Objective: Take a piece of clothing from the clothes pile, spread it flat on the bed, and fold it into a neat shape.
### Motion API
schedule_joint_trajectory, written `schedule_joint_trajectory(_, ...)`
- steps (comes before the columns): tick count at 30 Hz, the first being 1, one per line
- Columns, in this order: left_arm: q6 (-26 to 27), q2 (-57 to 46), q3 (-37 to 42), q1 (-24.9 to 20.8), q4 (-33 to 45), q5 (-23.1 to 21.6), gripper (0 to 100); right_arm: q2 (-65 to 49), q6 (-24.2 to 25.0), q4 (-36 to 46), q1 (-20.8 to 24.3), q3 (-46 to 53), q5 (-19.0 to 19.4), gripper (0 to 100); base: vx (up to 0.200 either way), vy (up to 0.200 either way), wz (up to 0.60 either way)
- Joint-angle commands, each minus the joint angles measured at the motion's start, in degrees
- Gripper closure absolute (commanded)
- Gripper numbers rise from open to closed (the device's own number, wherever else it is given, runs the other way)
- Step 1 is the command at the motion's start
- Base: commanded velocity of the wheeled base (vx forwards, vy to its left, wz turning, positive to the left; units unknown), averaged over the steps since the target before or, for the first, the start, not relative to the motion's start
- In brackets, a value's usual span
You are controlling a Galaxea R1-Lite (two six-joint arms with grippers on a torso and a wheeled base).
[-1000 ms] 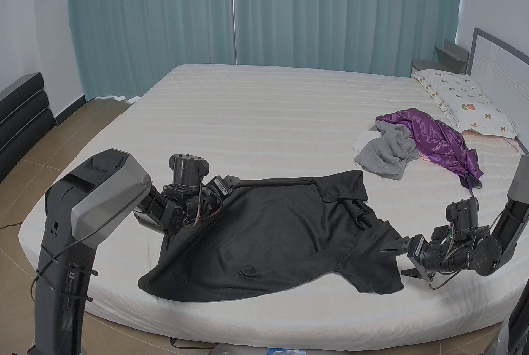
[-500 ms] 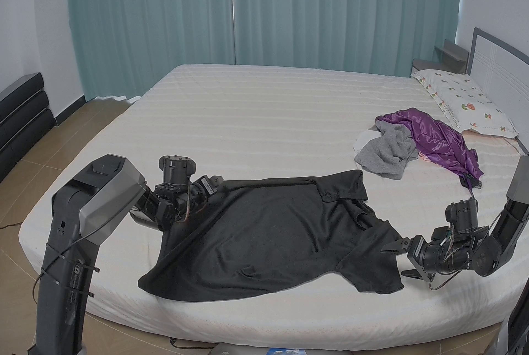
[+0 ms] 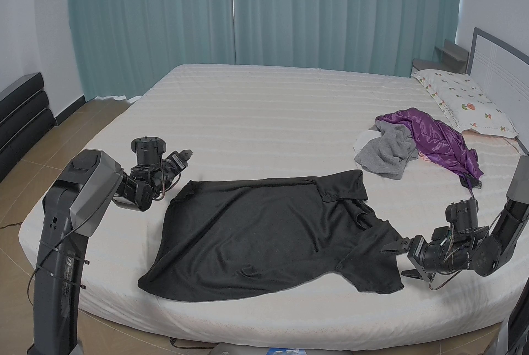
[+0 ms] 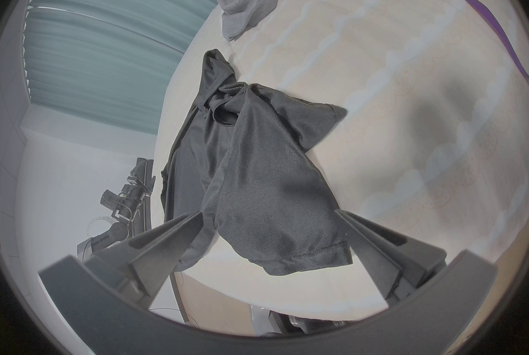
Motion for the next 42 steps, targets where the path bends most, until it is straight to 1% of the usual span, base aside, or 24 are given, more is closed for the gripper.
schedule_joint_trajectory(1, -0.1, 0.2, -2.0, 2.4, 0.7, 0.0, 0, 0.3, 0.0, 0.0, 0.0, 0.0, -0.1, 0, 0.000, 0.000, 0.00)
schedule_joint_trajectory(6, -0.2, -1.3, -0.3, 2.9, 5.9, -0.2, 0, 0.7, 0.0, 0.0, 0.0, -0.1, -0.1, 0, 0.000, 0.000, 0.00)
schedule_joint_trajectory(8, -0.3, -2.3, 1.0, 2.7, 6.7, -0.8, 0, 0.8, 0.0, 0.0, 0.0, 0.0, -0.1, 0, 0.000, 0.000, 0.00)
schedule_joint_trajectory(16, -0.2, -4.8, 6.1, 0.0, 6.4, -1.5, 0, 0.8, 0.0, 0.0, 0.0, 0.0, -0.1, 0, 0.000, 0.000, 0.00)
schedule_joint_trajectory(21, -0.7, -6.3, 7.6, -2.2, 6.2, -1.6, 0, 0.7, 0.0, 0.0, 0.0, 0.0, -0.1, 0, 0.000, 0.000, 0.00)
schedule_joint_trajectory(23, -0.7, -6.3, 7.6, -2.2, 6.2, -1.6, 0, 0.7, 0.0, 0.0, 0.0, 0.0, -0.1, 0, 0.000, 0.000, 0.00)
schedule_joint_trajectory(24, -0.9, -7.4, 8.8, -4.1, 6.2, -1.5, 0, 0.7, 0.0, 0.0, 0.0, 0.0, -0.1, 0, 0.000, 0.000, 0.00)
schedule_joint_trajectory(27, -1.0, -8.2, 9.9, -5.4, 6.2, -1.5, 0, 0.7, 0.0, 0.0, 0.1, 0.0, -0.1, 0, 0.000, 0.000, 0.00)
schedule_joint_trajectory(31, -1.0, -9.6, 12.3, -8.8, 6.1, -1.5, 0, 0.9, 0.0, -0.5, 0.2, 0.1, -0.1, 0, 0.000, 0.000, 0.00)
schedule_joint_trajectory(38, -2.8, -10.1, 15.0, -12.5, 6.1, -1.5, 0, 0.8, 0.0, -0.7, 0.3, 0.2, -0.1, 0, 0.000, 0.000, 0.00)
schedule_joint_trajectory(42, -3.0, -9.1, 15.2, -13.2, 6.2, -1.5, 0, 0.8, 0.0, -0.8, 0.4, 0.4, -0.1, 0, 0.000, 0.000, 0.00)
